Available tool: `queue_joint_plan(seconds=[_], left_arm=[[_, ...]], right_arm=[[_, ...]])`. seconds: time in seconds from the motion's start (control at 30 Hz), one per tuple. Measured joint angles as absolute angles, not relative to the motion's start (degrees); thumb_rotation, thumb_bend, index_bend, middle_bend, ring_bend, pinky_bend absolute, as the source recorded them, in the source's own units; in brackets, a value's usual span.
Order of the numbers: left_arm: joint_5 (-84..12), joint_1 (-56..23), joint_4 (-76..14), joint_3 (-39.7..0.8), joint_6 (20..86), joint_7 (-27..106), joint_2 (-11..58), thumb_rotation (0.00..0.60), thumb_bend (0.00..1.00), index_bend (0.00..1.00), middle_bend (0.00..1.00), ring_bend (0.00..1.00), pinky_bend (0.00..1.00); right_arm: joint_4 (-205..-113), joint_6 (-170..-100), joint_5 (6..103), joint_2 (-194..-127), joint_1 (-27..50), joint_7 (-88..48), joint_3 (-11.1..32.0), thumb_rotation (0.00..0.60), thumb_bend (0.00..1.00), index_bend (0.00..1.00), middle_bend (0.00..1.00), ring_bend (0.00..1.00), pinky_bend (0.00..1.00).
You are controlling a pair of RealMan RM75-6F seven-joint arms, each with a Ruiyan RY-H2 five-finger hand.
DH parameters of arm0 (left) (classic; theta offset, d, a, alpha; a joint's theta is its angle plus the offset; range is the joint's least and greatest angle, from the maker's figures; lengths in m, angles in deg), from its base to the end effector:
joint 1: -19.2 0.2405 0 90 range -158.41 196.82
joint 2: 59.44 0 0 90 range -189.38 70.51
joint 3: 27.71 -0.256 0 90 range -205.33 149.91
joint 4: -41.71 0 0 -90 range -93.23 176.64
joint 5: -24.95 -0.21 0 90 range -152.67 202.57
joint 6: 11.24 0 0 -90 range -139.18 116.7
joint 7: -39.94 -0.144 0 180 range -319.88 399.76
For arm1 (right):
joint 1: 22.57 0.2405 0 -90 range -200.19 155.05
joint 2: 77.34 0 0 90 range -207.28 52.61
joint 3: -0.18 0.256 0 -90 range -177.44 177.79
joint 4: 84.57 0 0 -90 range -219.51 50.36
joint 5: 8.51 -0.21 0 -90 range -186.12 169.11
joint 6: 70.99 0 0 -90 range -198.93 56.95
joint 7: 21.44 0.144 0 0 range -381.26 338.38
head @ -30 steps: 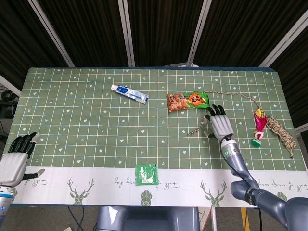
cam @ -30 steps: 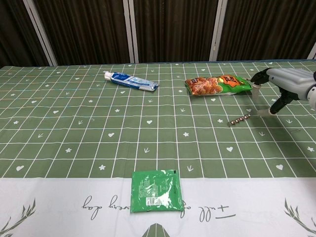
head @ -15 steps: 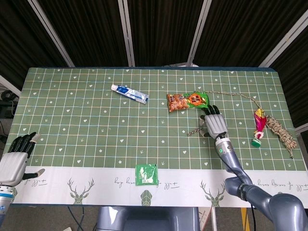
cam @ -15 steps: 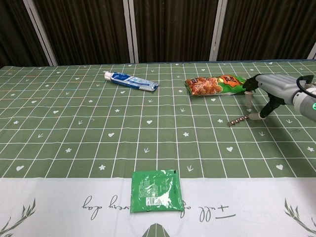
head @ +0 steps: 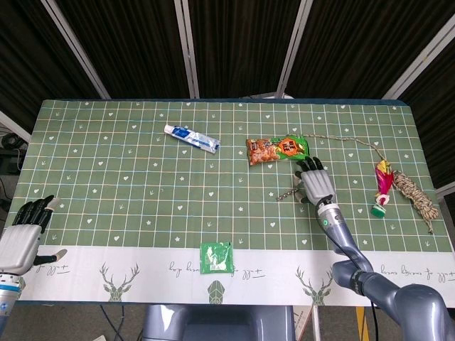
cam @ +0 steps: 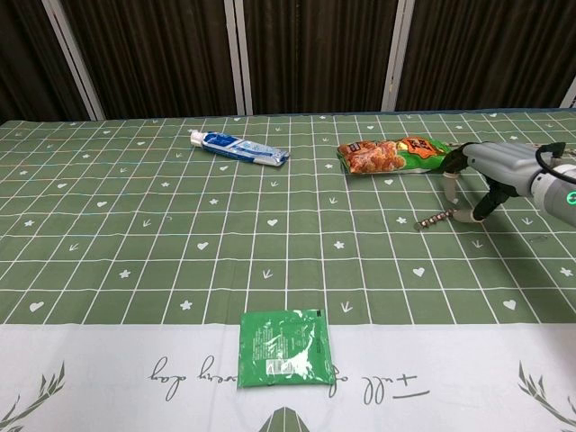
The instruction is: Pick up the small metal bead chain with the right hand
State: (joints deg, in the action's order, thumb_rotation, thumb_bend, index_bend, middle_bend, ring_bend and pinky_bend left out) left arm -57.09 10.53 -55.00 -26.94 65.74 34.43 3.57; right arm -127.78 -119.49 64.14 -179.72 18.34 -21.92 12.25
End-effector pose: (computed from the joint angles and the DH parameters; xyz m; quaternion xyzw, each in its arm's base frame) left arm -0.3043 0.1902 0.1377 -0.6324 -0.4202 -0.3319 0.5598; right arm -0.2523 -0.4032 -0.0231 0.6972 -0.3847 0.3194 0.5137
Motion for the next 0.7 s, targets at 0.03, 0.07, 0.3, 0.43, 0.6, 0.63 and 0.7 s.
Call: queue_joint_plan(seconds=[0.03,0.07,0.3,0.43,0.6,0.63,0.7], left_arm=[[-57.04,10.52,-55.04,-26.93,65.71,34.43,3.55,0.600,0.05,0.00,0.00,0.00,0.00],[-56.99,10.51,-55.06,-26.92,65.68,34.43,3.54,0.600,0.05,0.00,0.00,0.00,0.00],[-56.92,10.51,-55.04,-26.91,65.68,34.61,3.53,0.600,0.05,0.00,0.00,0.00,0.00],[-56.80,10.48,-55.09,-26.88,65.61,34.80,3.48,0.600,0.05,0.00,0.00,0.00,0.00],[-56.72,10.44,-55.14,-26.88,65.49,34.99,3.45,0.600,0.05,0.00,0.00,0.00,0.00],[-56.70,10.44,-55.15,-26.88,65.48,35.01,3.44,0.600,0.05,0.00,0.00,0.00,0.00],[-56.69,10.45,-55.18,-26.88,65.50,35.06,3.41,0.600,0.05,0.00,0.00,0.00,0.00]], right_arm=[[-127.82,-119.39,64.16,-179.71,18.36,-22.04,12.15,0.600,0.26,0.46,0.14,0.00,0.00],[-127.85,-119.29,64.19,-179.71,18.38,-22.18,12.04,0.600,0.26,0.46,0.14,0.00,0.00],[-127.33,-118.89,63.98,-180.03,18.57,-22.51,12.00,0.600,0.26,0.45,0.13,0.00,0.00],[-127.09,-118.72,63.95,-180.21,18.73,-22.55,11.99,0.600,0.26,0.45,0.13,0.00,0.00],[-127.15,-118.79,64.15,-180.42,18.77,-22.53,11.80,0.600,0.29,0.45,0.13,0.00,0.00],[-127.17,-118.80,64.14,-180.47,18.76,-22.53,11.78,0.600,0.29,0.45,0.13,0.00,0.00],[-127.18,-118.76,64.10,-180.54,18.75,-22.58,11.77,0.600,0.30,0.45,0.13,0.00,0.00]])
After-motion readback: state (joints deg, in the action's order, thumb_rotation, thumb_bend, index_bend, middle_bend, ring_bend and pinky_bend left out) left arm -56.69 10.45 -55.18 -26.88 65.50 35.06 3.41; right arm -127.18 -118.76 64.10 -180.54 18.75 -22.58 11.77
